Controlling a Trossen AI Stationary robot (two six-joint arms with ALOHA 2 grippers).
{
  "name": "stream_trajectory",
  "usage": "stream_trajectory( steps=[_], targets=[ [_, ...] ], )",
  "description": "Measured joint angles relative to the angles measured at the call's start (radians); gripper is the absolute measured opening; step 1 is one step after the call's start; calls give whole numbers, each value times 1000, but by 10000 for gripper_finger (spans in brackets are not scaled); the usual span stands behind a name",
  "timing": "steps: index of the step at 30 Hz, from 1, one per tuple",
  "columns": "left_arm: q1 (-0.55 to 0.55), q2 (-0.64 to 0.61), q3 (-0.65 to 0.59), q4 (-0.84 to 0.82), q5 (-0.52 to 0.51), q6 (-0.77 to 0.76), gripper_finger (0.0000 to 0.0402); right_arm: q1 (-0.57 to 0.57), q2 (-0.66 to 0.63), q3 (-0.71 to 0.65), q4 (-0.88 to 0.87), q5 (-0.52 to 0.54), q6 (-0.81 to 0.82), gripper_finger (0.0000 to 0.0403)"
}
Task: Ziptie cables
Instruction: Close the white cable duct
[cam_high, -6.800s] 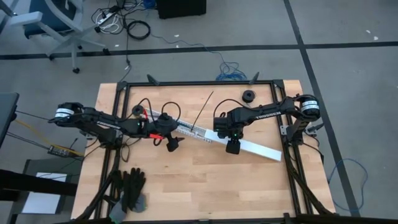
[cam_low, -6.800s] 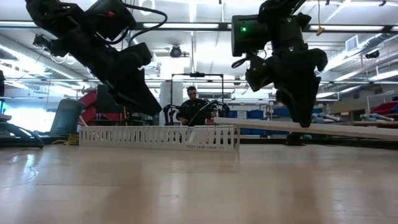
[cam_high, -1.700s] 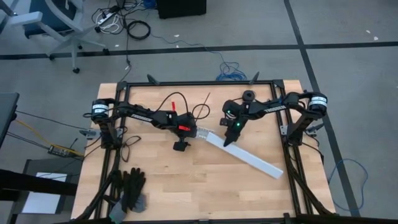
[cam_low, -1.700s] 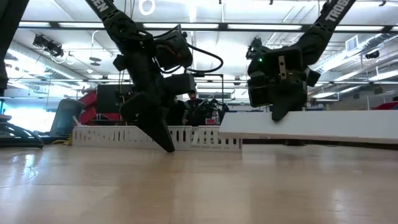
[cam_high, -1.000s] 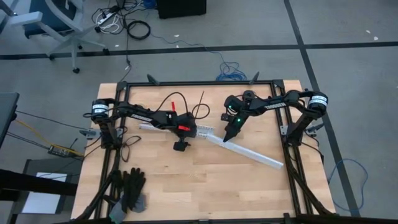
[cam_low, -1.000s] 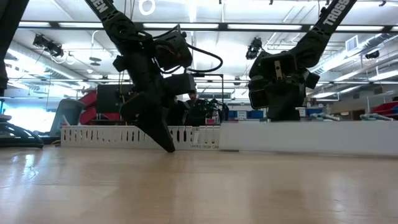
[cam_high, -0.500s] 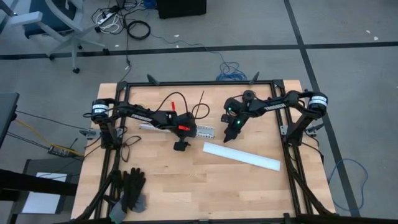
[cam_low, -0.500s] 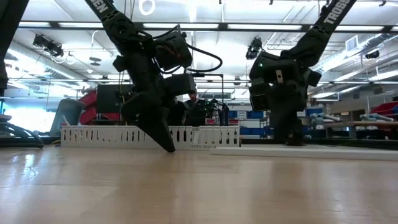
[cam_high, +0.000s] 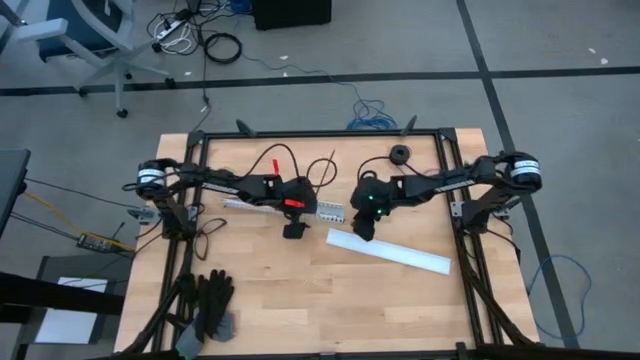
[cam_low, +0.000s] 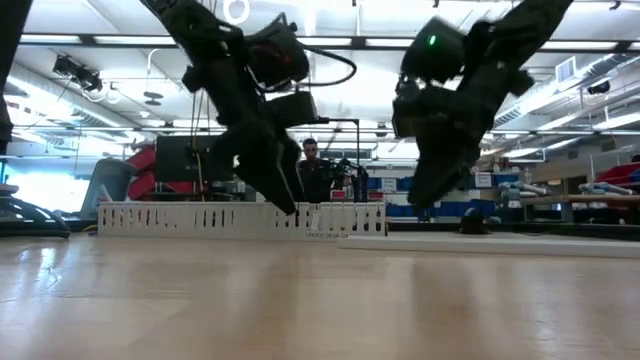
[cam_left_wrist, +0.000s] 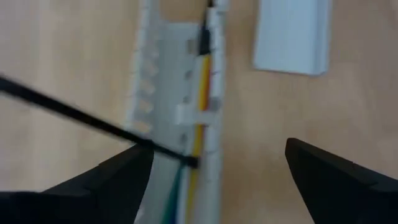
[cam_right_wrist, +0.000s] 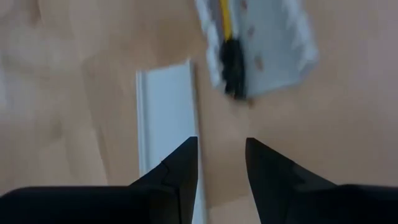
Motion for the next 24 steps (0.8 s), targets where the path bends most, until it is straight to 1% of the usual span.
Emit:
stream_trajectory(
  steps=[3, 8, 12, 15, 19, 24],
  targets=[
    [0, -27, -1, -42, -63, -29, 343, 41, -49, 0, 0, 106, -2, 117],
    [-5, -81, 0, -90, -66, -88, 343, 105, -106, 0, -5, 217, 25, 116],
    [-37, -129, -6, -103, -64, -174, 343, 188, -115, -9, -45, 324, 62, 116],
    [-79, -173, -17, -52, -63, -233, 343, 256, -114, -56, -63, 417, 122, 113],
    [-140, -233, -54, 24, -76, -301, 343, 357, -119, -121, -32, 500, 230, 109],
    [-211, -256, -137, 160, -193, -397, 343, 458, -127, -151, 0, 571, 293, 109]
  ],
)
